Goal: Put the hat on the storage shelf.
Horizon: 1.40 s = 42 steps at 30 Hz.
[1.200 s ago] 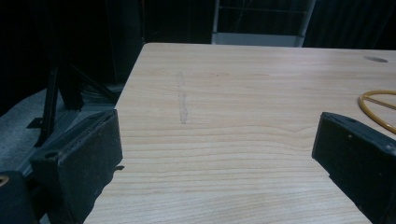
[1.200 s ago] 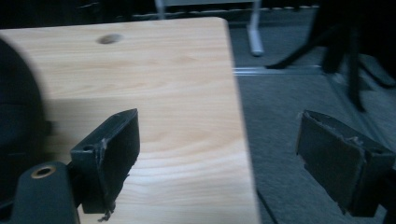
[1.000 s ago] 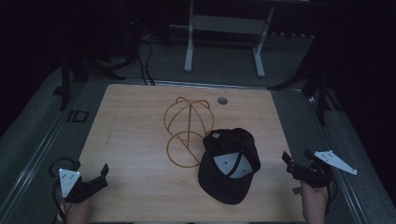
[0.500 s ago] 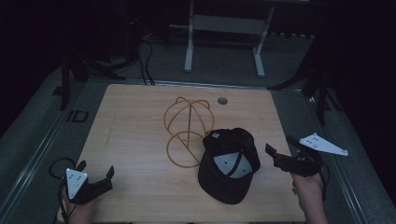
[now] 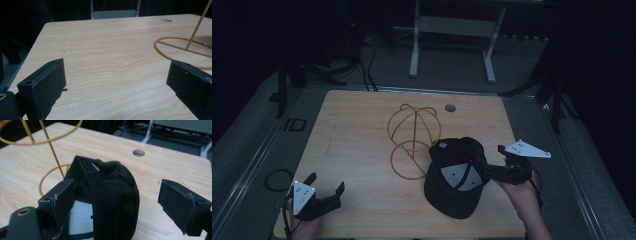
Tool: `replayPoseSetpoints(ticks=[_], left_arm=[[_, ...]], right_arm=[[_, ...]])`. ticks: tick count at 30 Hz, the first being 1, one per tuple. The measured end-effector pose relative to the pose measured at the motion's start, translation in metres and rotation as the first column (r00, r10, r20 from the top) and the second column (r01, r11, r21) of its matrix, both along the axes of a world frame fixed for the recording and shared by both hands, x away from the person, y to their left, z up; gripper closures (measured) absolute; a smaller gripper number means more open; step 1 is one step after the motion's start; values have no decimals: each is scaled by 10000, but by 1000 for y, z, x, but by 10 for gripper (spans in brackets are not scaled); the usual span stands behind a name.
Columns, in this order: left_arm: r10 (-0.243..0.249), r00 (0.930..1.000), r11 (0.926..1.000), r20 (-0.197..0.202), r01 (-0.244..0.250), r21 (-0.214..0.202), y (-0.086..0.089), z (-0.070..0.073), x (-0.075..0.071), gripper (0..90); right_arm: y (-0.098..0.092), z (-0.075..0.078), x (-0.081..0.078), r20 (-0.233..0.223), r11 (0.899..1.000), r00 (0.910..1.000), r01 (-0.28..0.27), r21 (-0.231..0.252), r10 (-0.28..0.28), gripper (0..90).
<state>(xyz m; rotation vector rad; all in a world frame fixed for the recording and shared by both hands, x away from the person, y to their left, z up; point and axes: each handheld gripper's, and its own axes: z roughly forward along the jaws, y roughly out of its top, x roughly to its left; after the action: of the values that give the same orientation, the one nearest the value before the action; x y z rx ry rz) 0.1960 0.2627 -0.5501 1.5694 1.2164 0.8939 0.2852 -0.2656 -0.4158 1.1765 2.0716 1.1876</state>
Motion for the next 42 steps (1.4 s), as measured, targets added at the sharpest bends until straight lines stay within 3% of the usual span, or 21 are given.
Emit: replayPoseSetpoints(ticks=[6, 9, 10, 16, 20, 24, 30, 37, 42], left_arm=[[-436, 9990, 9990, 1, 436, -59, -13, 3, -3, 28], [-547, 9985, 9985, 46, 547, -35, -17, 4, -4, 28], [-590, 9983, 9982, 33, 591, -69, -18, 4, -4, 28], [-436, 9989, 9990, -199, 434, -99, -20, 5, -4, 30], [-249, 9992, 9992, -302, 239, -335, -18, 5, -3, 40], [-258, 9991, 9991, -341, 246, -343, -16, 5, -3, 40], [-345, 9984, 9993, -443, 339, -162, -19, 4, -2, 41], [-514, 9971, 9986, -561, 508, -120, -24, 5, -2, 41], [-1156, 9908, 9930, -705, 1136, -327, -34, 8, -3, 44]], right_arm=[[6, -14, 11, -563, 9998, 9984, 35, -184, -45, 220], [9, -30, 18, -949, 9979, 9950, 251, -597, -307, 295], [9, -38, 20, -1205, 9980, 9922, 254, -578, -322, 387], [9, -50, 20, -1331, 9951, 9891, 513, -848, -623, 533], [8, -53, 20, -1252, 9918, 9882, 757, -1025, -884, 741], [6, -54, 19, -1070, 9888, 9884, 953, -1148, -1076, 874], [6, -52, 17, -918, 9875, 9897, 984, -1227, -1100, 886], [5, -40, 11, -601, 9917, 9934, 923, -893, -979, 887], [1, -24, 3, -148, 9944, 9957, 906, -535, -916, 888]])
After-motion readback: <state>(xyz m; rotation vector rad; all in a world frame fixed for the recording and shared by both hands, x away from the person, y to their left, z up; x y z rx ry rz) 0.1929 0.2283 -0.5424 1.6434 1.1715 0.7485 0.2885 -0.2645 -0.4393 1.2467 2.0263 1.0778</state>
